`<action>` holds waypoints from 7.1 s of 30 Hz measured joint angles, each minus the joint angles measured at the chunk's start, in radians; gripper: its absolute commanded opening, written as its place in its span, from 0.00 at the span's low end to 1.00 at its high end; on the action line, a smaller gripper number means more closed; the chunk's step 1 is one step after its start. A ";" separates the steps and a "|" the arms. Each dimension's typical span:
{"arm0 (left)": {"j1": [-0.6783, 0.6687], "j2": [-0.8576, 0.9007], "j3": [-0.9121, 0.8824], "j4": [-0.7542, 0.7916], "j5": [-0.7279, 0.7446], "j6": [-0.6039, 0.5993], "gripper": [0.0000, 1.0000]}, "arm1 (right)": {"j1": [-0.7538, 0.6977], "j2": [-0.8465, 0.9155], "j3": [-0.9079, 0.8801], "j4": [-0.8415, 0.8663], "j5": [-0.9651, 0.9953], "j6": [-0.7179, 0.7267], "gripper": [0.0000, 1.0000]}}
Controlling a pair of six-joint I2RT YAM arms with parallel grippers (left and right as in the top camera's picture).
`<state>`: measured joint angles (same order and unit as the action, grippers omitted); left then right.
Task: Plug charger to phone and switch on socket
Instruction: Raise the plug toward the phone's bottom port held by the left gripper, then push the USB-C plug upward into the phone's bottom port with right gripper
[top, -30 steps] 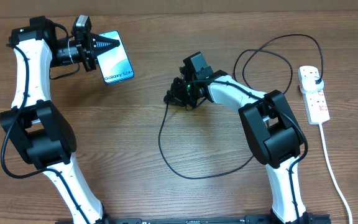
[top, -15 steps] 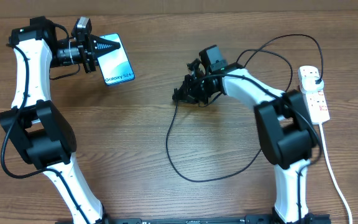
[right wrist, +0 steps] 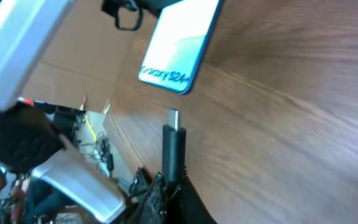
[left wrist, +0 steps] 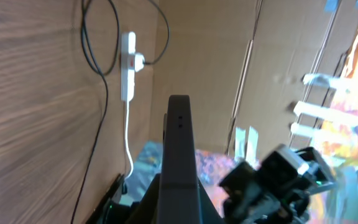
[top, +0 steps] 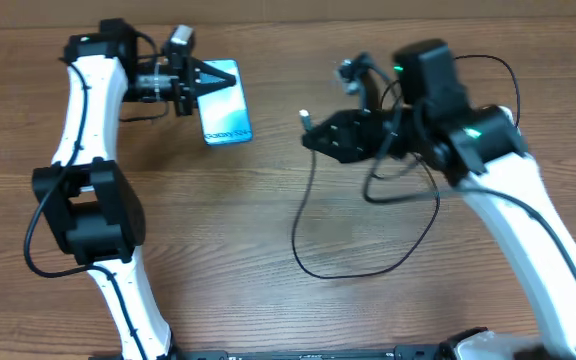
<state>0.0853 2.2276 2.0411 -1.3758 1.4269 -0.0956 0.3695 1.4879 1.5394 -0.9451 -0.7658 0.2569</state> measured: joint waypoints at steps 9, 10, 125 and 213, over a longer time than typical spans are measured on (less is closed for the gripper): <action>-0.126 0.000 0.000 0.090 0.005 0.029 0.04 | -0.023 -0.233 -0.097 -0.051 0.064 0.019 0.04; -0.135 0.000 0.000 0.109 0.015 0.030 0.04 | -0.023 -0.260 -0.134 -0.014 0.063 0.035 0.04; -0.215 0.000 0.000 0.955 0.106 -0.740 0.04 | 0.122 -0.071 -0.500 0.883 0.111 0.577 0.04; -0.226 0.000 0.000 0.954 0.091 -0.796 0.04 | 0.122 -0.071 -0.500 0.883 0.119 0.562 0.04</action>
<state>-0.1406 2.2276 2.0411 -0.4213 1.5177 -0.8917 0.4911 1.4166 1.0393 -0.0624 -0.6464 0.8185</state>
